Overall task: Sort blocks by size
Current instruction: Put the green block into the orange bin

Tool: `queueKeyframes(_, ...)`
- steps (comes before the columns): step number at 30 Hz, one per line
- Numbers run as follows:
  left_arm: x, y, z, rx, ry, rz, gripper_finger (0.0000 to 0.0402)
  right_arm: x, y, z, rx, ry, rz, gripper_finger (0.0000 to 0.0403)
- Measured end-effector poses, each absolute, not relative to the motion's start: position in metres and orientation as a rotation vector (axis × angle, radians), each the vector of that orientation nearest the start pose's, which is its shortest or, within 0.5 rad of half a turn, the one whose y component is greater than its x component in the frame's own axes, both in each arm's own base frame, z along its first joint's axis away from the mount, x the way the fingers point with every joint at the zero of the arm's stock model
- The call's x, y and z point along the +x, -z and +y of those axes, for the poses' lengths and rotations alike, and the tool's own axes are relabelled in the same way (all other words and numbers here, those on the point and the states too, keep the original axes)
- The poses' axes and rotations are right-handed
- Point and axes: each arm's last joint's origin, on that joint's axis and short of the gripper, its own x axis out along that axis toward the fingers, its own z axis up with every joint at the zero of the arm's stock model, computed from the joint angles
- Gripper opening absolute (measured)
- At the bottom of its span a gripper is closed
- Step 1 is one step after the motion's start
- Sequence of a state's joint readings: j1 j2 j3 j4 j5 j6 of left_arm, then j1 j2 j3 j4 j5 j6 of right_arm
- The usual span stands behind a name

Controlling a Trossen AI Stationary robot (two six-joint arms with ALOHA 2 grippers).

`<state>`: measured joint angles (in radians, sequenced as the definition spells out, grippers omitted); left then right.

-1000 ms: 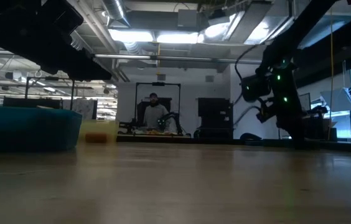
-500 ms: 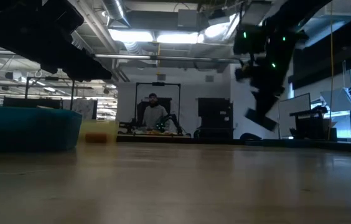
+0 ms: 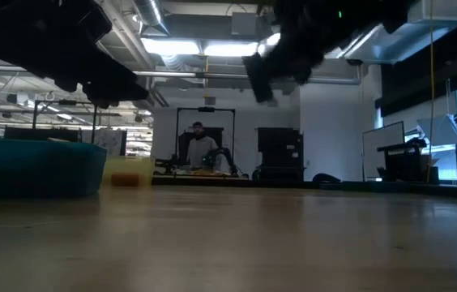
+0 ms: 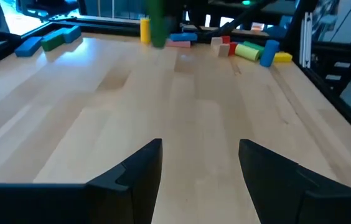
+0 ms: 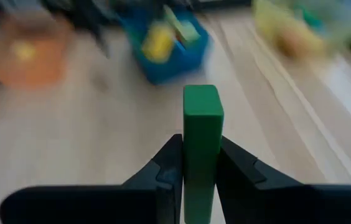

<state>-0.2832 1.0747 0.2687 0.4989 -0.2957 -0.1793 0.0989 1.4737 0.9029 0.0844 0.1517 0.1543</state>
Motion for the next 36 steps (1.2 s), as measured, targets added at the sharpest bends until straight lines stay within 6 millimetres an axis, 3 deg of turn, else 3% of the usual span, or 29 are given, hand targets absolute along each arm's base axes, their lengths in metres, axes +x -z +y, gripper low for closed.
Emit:
queueKeyframes(4,0.201,-0.171,-0.050,-0.105,-0.035,0.256,0.0196,0.329,-0.238,0.051,0.058,0.019,0.356,0.0070)
queueKeyframes(10,0.222,-0.171,-0.061,-0.105,-0.017,0.265,0.0196,0.347,-0.220,0.072,0.035,-0.022,0.246,0.0071)
queueKeyframes(18,0.242,-0.180,-0.079,-0.098,0.029,0.259,0.0196,0.359,-0.198,0.077,0.028,-0.027,0.234,0.0071)
queueKeyframes(30,0.250,-0.196,-0.068,-0.148,-0.026,0.186,0.0196,0.360,-0.197,0.089,0.031,-0.058,0.192,0.0071)
queueKeyframes(36,0.252,-0.196,-0.070,-0.148,-0.009,0.155,0.0196,0.366,-0.184,0.091,0.039,-0.062,0.160,0.0071)
